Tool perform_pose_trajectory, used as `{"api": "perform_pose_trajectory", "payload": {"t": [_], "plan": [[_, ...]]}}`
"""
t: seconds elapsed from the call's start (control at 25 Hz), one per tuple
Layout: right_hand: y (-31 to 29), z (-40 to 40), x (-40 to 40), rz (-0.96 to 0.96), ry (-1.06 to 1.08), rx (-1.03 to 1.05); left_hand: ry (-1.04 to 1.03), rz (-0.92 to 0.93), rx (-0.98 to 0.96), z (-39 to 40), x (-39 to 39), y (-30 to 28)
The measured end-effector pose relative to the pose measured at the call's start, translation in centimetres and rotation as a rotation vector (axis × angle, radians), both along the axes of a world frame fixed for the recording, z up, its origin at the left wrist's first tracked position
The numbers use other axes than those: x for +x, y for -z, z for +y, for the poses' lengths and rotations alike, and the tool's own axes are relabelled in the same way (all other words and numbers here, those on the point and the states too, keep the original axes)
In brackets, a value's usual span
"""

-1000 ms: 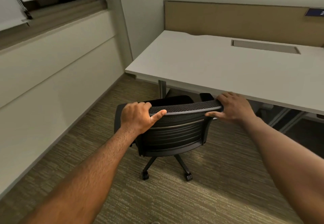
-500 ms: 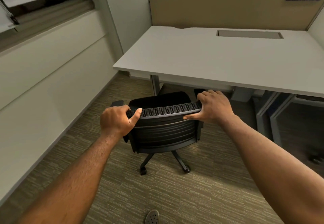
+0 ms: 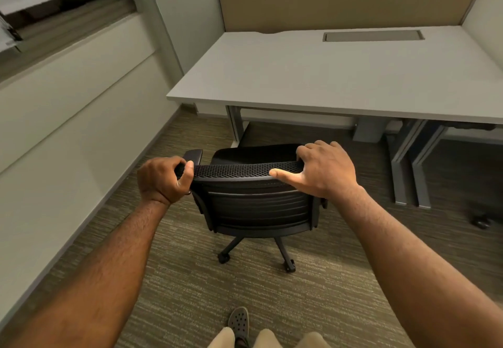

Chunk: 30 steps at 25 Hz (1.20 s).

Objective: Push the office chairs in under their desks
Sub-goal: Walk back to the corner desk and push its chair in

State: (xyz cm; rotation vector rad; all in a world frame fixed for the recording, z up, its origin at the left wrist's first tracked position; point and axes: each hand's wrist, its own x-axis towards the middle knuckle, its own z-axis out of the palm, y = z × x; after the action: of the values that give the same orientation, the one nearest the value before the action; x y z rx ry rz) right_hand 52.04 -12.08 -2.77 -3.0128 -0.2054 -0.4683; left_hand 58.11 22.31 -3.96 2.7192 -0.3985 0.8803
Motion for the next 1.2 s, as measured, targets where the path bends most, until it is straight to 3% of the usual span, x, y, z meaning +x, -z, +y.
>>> {"api": "perform_pose_trajectory", "payload": {"t": [0.2,0.52,0.76,1.2], "plan": [[-0.3,1.2,-3.3,0.015,0.093,0.098,0.083,-0.054,-0.028,0.6,-0.5,0.2],[-1.0,1.1,-4.5,0.045,0.157,0.065,0.162,-0.030,0.019,-0.2,2.2,0.0],[-1.2,0.0,-3.0,0.065,0.166,0.070,0.052,0.117,0.132,-1.2,3.5,-0.6],[-0.9,-3.1,0.9,-0.028,0.253,0.034,-0.085,0.264,0.153,-5.0,7.5,-0.5]]}}
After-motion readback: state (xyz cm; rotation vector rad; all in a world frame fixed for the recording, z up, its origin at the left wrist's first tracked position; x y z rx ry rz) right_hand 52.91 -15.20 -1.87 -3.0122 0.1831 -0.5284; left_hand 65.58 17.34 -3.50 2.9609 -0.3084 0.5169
